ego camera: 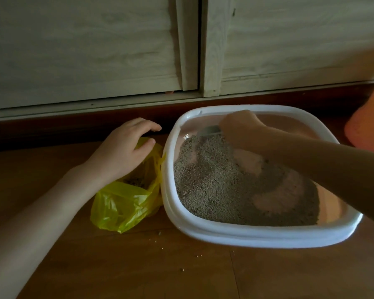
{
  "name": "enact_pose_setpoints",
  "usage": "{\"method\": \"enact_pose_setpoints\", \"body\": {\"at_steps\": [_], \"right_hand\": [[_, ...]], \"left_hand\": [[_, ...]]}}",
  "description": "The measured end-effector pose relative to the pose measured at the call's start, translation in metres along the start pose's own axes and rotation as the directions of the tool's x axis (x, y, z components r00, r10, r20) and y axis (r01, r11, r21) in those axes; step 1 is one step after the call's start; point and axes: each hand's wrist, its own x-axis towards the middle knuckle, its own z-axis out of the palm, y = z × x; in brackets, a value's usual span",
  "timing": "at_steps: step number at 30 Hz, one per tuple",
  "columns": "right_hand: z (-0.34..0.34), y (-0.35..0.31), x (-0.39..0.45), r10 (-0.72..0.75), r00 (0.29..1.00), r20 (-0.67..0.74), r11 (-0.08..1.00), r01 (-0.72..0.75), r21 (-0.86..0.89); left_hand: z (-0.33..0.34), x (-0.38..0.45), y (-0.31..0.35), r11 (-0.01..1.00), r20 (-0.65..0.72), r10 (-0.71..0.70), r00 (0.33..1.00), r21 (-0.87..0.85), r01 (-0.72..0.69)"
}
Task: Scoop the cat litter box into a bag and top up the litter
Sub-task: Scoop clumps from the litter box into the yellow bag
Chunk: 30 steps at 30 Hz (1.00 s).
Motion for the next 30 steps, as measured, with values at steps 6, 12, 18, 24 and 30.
{"method": "enact_pose_setpoints", "body": {"at_steps": [6, 12, 18, 24, 30], "right_hand": [[0.011, -0.023, 0.014, 0.017, 0.994, 0.103, 1.0, -0.018, 0.007], [0.015, -0.043, 0.014, -0.12, 0.984, 0.128, 0.992, 0.123, -0.013], [-0.004, -0.02, 0.003, -0.161, 0.977, 0.138, 0.982, 0.145, 0.121], [-0.005, -0.006, 0.022, 0.02, 0.999, 0.049, 1.0, -0.021, 0.008], [0.013, -0.032, 0.035, -0.04, 0.997, 0.061, 0.994, 0.046, -0.099]], "left_hand": [[-0.01, -0.008, -0.009, 0.999, -0.006, -0.03, 1.0, 0.018, 0.03], [-0.008, -0.008, -0.013, 0.999, -0.01, -0.034, 0.999, 0.015, 0.034], [-0.002, 0.003, -0.012, 0.999, -0.029, -0.035, 0.999, -0.016, 0.035], [0.002, 0.005, -0.01, 1.0, -0.008, -0.017, 1.0, -0.011, 0.017], [-0.005, -0.007, -0.017, 0.999, -0.001, -0.037, 0.999, 0.006, 0.037]]}}
